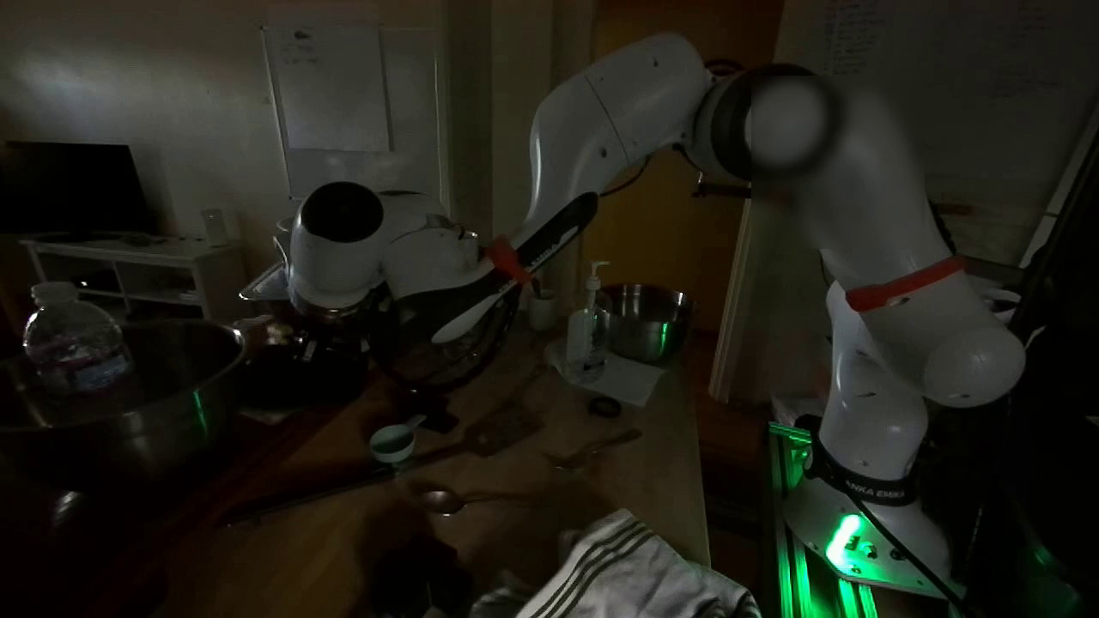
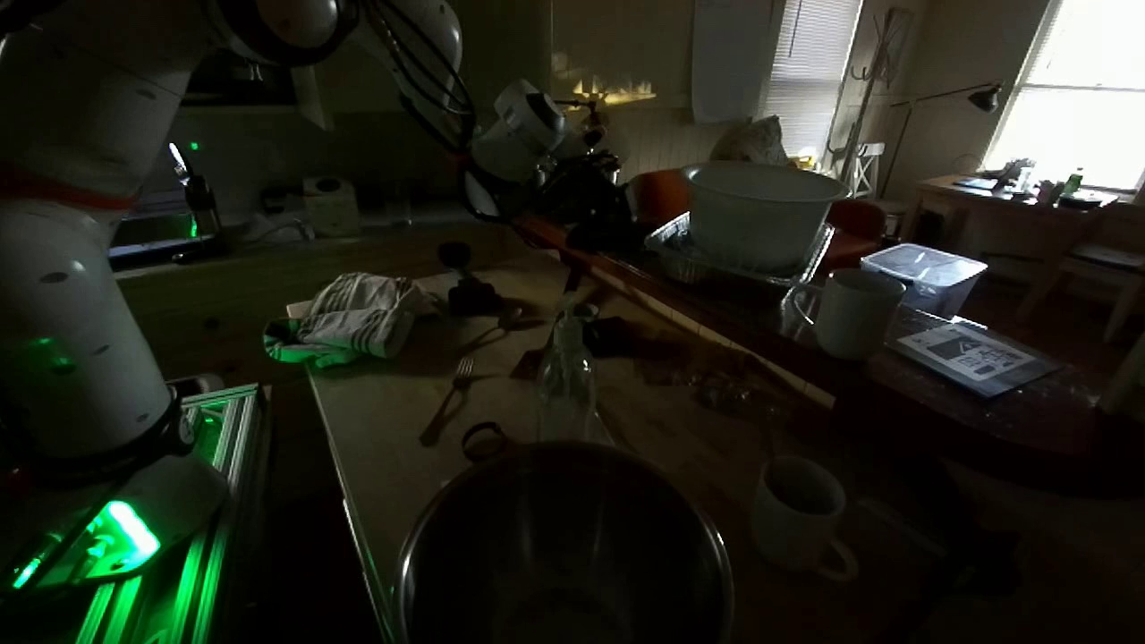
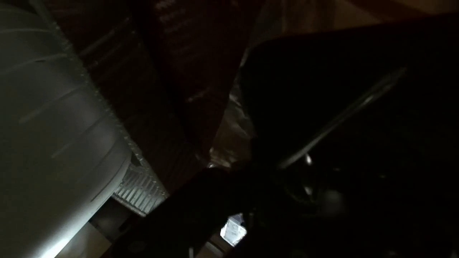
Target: Put the yellow screwdriver on the top counter
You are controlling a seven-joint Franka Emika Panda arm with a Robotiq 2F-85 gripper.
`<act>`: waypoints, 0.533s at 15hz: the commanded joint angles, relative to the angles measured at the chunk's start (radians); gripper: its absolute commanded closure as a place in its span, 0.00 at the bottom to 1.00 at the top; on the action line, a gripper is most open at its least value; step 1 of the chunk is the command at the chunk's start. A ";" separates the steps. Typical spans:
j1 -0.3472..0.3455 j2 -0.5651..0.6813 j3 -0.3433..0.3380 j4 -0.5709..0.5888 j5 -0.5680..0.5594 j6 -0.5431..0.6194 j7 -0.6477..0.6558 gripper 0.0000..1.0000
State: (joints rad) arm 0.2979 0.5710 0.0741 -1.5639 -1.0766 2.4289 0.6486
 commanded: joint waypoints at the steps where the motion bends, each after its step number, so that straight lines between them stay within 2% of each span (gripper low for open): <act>1: -0.003 0.014 0.000 0.041 0.051 -0.005 -0.069 0.38; 6: 0.001 -0.080 0.010 0.010 0.106 0.018 -0.155 0.01; 8: 0.003 -0.136 0.024 -0.023 0.117 0.034 -0.204 0.00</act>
State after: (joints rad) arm 0.2992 0.5203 0.0839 -1.5205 -0.9962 2.4356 0.5204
